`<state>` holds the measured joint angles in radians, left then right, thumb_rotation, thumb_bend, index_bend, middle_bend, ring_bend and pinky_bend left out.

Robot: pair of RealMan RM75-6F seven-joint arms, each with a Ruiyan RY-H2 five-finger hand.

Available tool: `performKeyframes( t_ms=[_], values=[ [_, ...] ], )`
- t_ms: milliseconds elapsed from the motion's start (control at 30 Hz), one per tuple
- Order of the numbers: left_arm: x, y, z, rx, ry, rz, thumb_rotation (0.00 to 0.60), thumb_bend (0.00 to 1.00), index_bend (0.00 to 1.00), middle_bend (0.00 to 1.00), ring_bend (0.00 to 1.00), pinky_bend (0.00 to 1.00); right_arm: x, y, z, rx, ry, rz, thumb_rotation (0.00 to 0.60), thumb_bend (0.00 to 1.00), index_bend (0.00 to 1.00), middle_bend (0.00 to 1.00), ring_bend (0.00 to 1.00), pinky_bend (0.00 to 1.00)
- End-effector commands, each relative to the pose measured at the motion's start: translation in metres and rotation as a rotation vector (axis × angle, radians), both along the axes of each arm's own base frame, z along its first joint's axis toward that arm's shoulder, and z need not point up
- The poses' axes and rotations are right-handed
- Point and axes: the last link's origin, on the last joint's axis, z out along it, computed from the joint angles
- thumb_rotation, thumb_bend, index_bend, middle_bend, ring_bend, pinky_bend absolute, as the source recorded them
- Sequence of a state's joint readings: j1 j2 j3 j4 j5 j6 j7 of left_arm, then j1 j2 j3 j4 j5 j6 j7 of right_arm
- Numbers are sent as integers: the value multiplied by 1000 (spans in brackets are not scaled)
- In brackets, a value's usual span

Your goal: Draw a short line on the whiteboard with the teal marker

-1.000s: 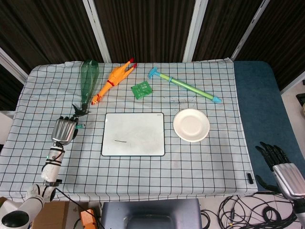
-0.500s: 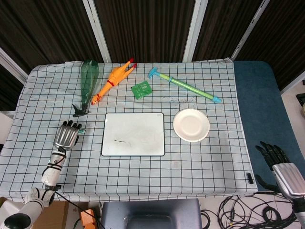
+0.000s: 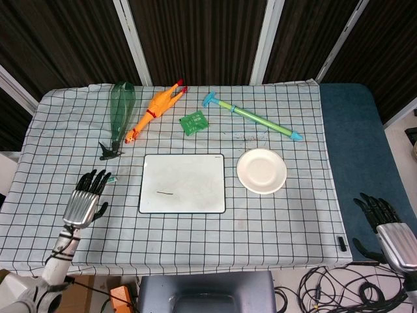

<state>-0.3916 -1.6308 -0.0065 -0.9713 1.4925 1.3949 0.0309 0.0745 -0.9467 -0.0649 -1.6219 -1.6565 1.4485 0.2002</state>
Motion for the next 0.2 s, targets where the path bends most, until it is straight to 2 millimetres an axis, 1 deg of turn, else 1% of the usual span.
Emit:
performKeyframes(
  t_ms=[33,67,133,200],
  values=[
    [-3,-121,69,-7,-146,90,600,335,0,0,0,36,1,1,-4,3,16,1,600,269,0,0,0,6],
    [-3,-125,71,-3,-115,83,600,334,0,0,0,26,1,1,-5,4,21,1,600,269,0,0,0,6],
    [1,-125,72,21,-125,76,600,333,0,0,0,11,2,1,-7,5,24,0,600,269,0,0,0,6],
    [0,-123,72,32,-110,86,600,333,0,0,0,4,2,2,-8,6,30,1,600,269,0,0,0,6]
  ],
)
